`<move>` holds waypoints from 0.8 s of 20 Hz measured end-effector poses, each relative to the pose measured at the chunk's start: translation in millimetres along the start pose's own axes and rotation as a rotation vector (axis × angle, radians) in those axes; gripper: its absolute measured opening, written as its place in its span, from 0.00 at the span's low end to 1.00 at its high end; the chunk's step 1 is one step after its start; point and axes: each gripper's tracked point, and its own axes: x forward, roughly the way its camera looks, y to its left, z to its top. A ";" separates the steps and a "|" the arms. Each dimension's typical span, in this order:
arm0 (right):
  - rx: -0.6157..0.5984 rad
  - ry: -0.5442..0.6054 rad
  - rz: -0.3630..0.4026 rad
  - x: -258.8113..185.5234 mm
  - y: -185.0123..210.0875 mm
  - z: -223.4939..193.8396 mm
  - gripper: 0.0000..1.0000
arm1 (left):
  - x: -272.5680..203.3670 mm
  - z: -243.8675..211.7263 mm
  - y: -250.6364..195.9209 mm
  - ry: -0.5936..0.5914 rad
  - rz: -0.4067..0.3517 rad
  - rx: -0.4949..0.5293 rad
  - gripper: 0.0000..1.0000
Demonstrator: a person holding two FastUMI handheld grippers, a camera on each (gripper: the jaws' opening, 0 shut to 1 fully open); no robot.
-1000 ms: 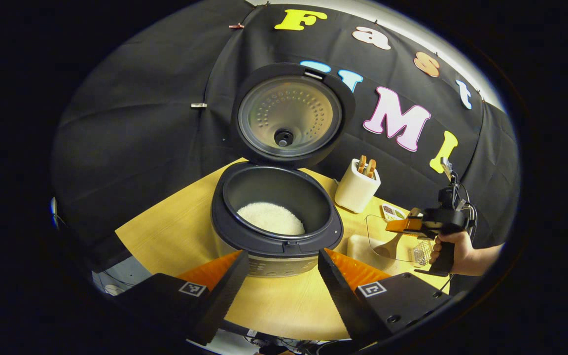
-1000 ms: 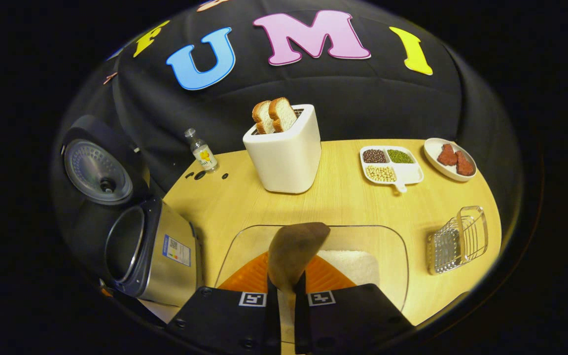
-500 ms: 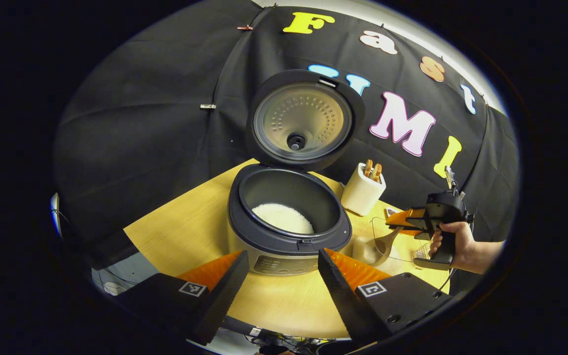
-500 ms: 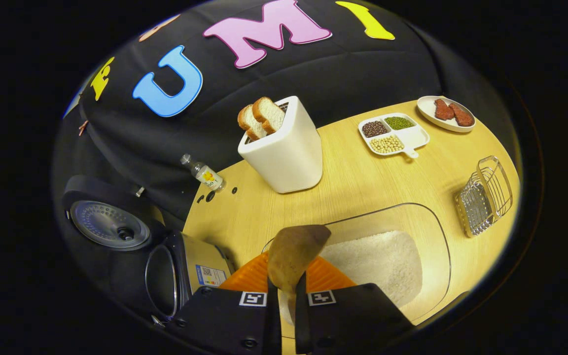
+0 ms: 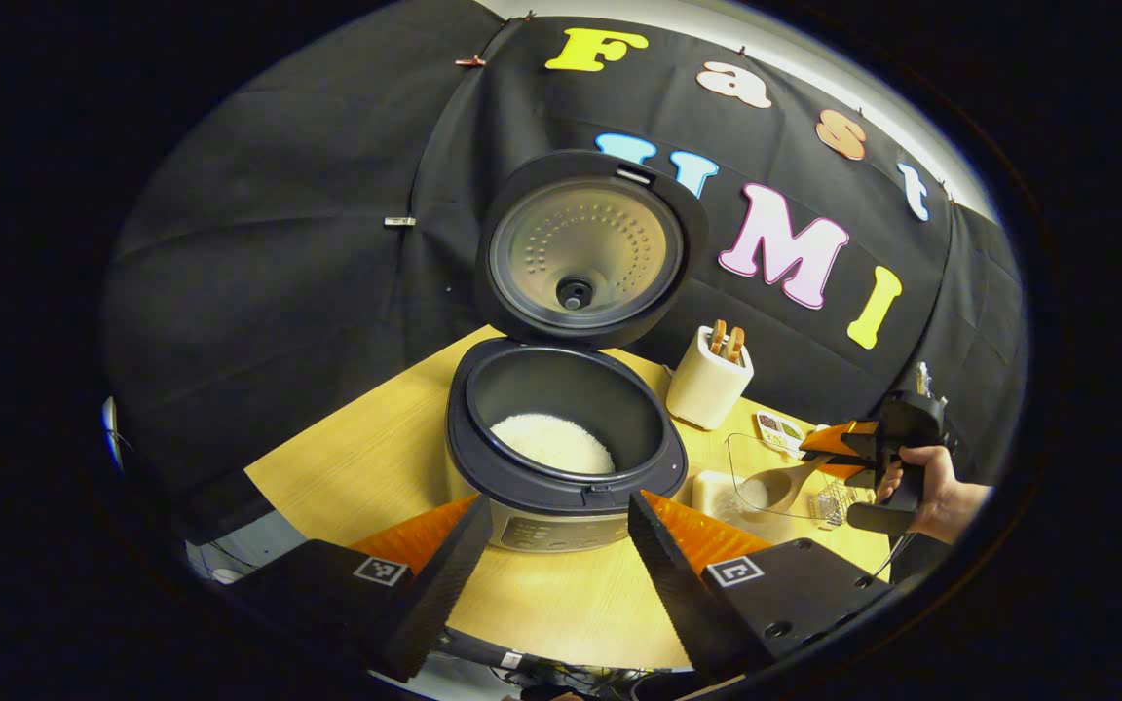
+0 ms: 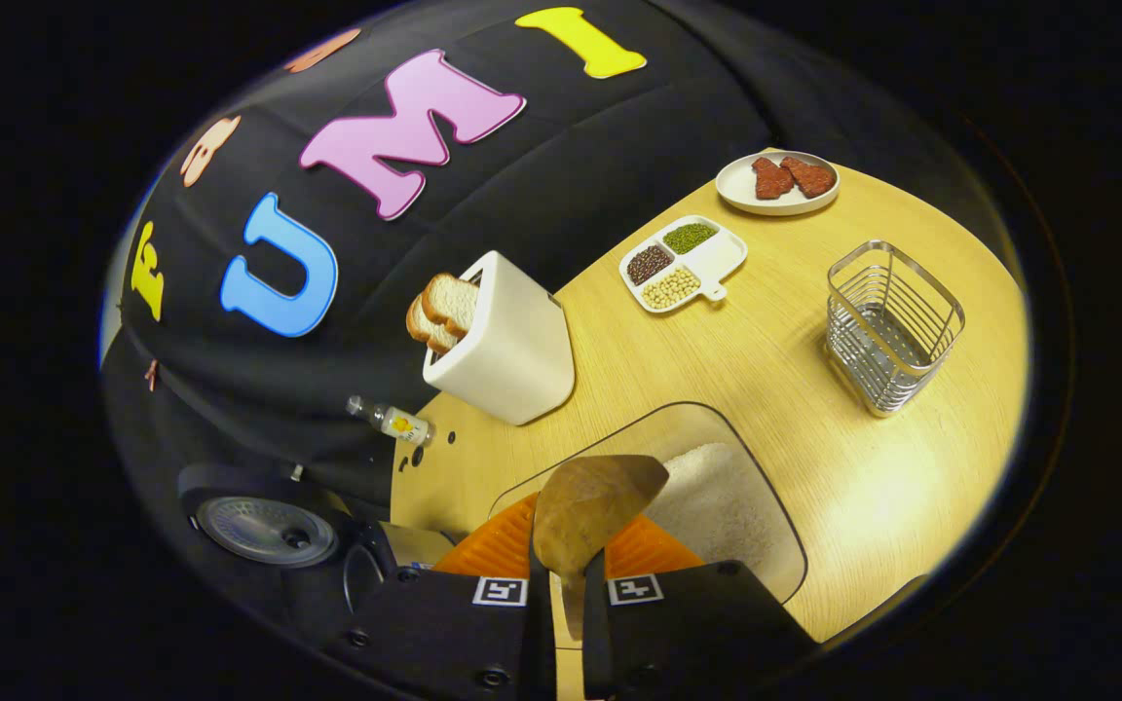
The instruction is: Close the left gripper, press the button to open the rice cooker; take a wooden spoon from the chopstick holder with the right hand, scoop a spoonful of rice and pour it into the rice cooker, then put the wooden spoon back into the chopstick holder.
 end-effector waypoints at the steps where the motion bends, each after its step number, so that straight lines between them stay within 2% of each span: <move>1: 0.031 -0.012 0.009 -4.9 1.3 6.6 0.15 | -0.9 0.7 -0.9 -0.002 -0.006 0.005 0.95; 5: 0.115 -0.053 0.057 -24.7 18.2 25.6 0.15 | -1.8 -0.1 -6.7 -0.002 -0.027 0.009 0.96; 9: 0.178 -0.049 0.124 -34.1 51.8 29.3 0.15 | -3.4 3.9 -9.3 -0.018 -0.038 0.019 0.96; 11: 0.174 -0.048 0.166 -37.7 77.0 29.6 0.15 | -4.7 8.1 -11.4 -0.038 -0.049 0.012 0.96; 12: 0.162 -0.046 0.188 -40.4 91.2 27.5 0.10 | -5.5 9.1 -10.9 -0.041 -0.050 0.009 0.96; 13: 0.143 -0.044 0.212 -41.7 106.8 25.9 0.15 | -6.3 10.5 -9.9 -0.044 -0.048 0.007 0.96; 16: 0.074 -0.033 0.285 -47.4 156.4 16.6 0.15 | -7.3 14.4 -2.3 -0.059 -0.034 0.004 0.96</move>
